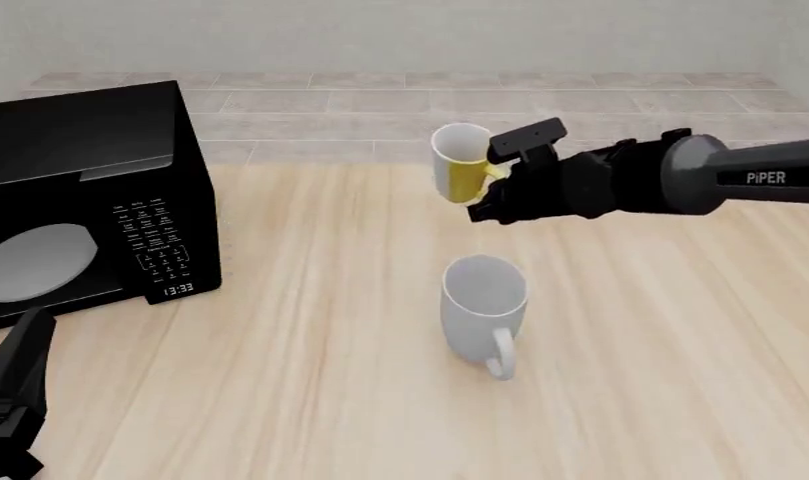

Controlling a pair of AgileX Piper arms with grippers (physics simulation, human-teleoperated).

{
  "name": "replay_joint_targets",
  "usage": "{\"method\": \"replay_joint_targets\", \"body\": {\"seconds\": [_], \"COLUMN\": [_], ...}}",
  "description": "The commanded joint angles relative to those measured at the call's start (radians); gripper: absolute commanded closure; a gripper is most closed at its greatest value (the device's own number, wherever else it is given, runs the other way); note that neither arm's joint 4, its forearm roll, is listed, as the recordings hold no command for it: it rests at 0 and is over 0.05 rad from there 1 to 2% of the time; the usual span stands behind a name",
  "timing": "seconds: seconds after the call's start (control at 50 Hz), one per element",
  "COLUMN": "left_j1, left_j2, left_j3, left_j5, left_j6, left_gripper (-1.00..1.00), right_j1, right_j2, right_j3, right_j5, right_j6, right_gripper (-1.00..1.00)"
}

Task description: Put the yellow and white mug to the front of the white mug.

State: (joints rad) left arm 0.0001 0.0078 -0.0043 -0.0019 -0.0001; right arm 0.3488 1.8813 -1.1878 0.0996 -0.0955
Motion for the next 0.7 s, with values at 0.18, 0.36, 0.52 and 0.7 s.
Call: {"method": "replay_joint_targets", "body": {"seconds": [0.18,0.36,0.52,0.7], "left_j1": [0.0,0.0,0.0,0.0], "left_j2": [0.0,0.0,0.0,0.0], "left_j3": [0.0,0.0,0.0,0.0], "left_j5": [0.0,0.0,0.0,0.0], "left_j6": [0.0,0.0,0.0,0.0], "left_gripper": [-1.0,-1.0,-1.0,-1.0], "right_j1": [-0.069,-0.074,-0.072,-0.072], "right_j2": [0.056,0.099,0.129,0.156], "right_j3": [0.006,0.005,0.004,-0.001], "right_j5": [-0.032,-0.045,-0.053,-0.056], "right_j6": [0.024,0.026,0.028,0.029], "right_gripper": [1.0,1.0,1.0,1.0]}}
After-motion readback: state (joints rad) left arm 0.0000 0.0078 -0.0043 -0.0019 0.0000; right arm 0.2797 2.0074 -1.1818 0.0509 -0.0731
